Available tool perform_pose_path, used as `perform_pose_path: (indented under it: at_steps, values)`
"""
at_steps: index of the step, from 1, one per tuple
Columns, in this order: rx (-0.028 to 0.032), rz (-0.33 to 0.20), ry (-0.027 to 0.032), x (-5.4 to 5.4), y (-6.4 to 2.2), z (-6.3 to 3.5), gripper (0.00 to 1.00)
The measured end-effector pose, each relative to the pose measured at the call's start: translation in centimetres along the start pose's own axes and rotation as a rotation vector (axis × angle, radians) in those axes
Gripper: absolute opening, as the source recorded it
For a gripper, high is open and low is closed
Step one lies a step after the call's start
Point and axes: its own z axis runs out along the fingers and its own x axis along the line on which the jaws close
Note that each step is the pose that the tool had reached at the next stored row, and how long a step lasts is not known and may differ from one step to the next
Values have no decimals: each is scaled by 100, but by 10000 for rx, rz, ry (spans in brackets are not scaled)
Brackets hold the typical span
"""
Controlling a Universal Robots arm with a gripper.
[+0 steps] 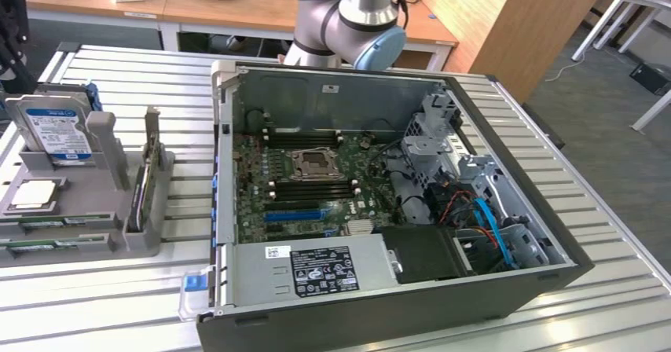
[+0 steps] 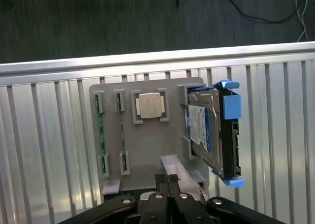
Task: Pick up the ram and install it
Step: 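Pick up the ram and move it above insertion slot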
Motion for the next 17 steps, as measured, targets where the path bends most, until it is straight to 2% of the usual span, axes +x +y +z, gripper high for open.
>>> perform_pose_path:
  at_steps: [1, 5, 12, 13, 15, 17]
  values:
    - [-87, 8, 8, 0, 0, 4, 11]
    - [-178, 17, 20, 1, -1, 16, 11]
    - [-186, 13, 21, 3, -2, 29, 11]
    - [-209, 10, 22, 3, -4, 31, 11]
    - [-289, -34, 31, 3, -3, 30, 11]
    - [-401, -61, 53, 2, -4, 29, 11]
